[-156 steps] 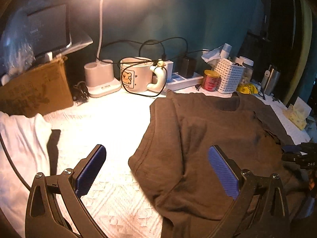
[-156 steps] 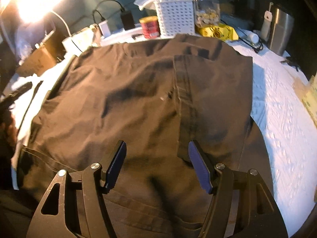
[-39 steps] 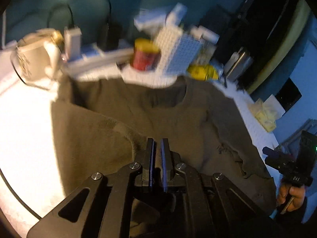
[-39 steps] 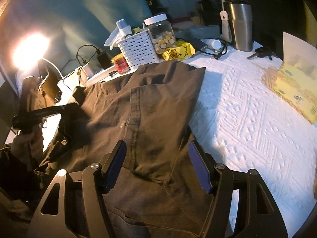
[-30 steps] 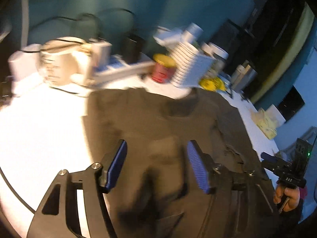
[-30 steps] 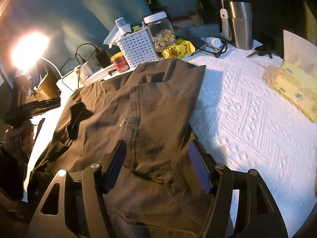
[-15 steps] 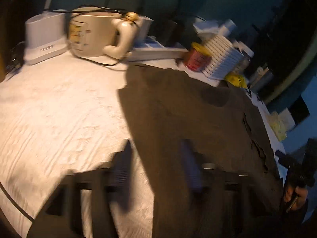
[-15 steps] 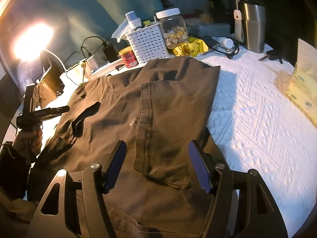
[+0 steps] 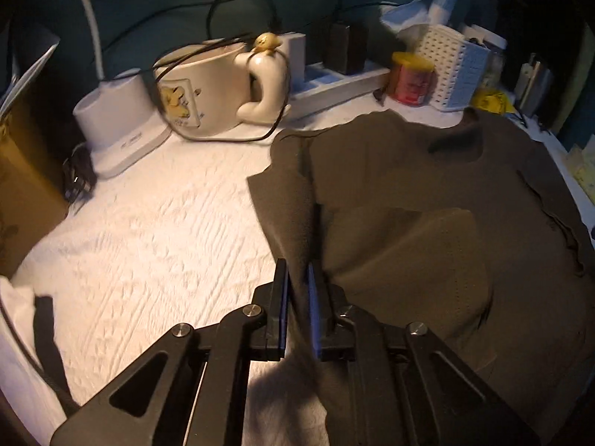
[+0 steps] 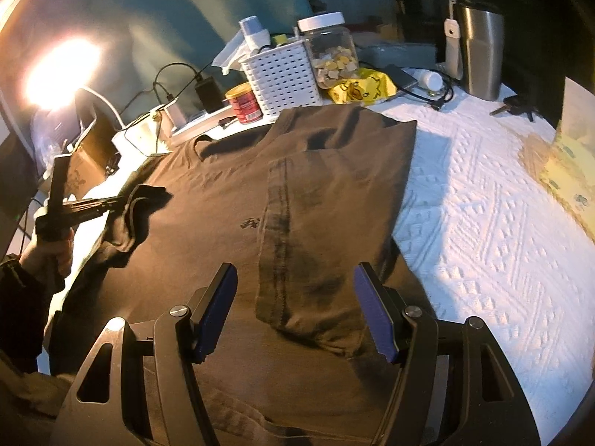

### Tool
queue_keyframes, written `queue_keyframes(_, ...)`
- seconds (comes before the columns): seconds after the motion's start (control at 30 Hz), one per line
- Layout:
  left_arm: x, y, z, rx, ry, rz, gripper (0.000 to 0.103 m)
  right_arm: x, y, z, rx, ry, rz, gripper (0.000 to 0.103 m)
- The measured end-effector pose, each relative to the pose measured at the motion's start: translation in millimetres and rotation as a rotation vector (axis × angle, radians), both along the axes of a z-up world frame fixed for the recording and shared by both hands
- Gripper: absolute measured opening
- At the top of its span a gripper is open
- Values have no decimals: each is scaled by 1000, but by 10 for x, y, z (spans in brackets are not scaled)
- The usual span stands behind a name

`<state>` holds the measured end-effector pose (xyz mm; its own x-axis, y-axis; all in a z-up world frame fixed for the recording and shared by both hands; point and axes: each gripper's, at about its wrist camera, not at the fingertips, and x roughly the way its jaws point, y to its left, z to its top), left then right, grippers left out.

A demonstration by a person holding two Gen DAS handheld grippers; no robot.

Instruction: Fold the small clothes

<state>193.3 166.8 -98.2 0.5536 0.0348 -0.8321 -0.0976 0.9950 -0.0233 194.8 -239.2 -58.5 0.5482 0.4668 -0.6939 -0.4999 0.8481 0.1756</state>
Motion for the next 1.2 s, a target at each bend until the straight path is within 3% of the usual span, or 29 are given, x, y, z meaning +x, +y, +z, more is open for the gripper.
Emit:
queue_keyframes(0.13,-129,-69,166,35,-27,24,15,-32,-16,12,0,-3,-4,69)
queue_keyframes(0.3,-362,-333,434,-37,-55,-81,19,-83,-43,32,5,-11,-7,69)
queue_keyframes(0.37,-437,-505,446,-83,-41,-150,35,-112,-34,34,7,-14,-3,69)
queue_keyframes(0.43,-472,-633,401,-123,-21,-189,41,-139,-28,32,9,-15,3,69)
queue_keyframes(0.63,-507,-762,166,-220,79,-217,41,-214,-64,35,11,-17,3,69)
queue_keyframes(0.73,-558,-780,152,-226,78,-212,41,-235,-96,43,12,-19,-4,69)
queue_keyframes(0.9,-671,-916,184,-323,94,-270,41,-252,-117,49,13,-21,-8,69)
queue_keyframes(1.03,-760,-969,281,-261,67,-279,41,-285,-126,63,13,-26,-6,69)
queue_keyframes(1.2,-761,-822,458,-120,-40,-176,41,-316,-106,69,11,-27,-3,69)
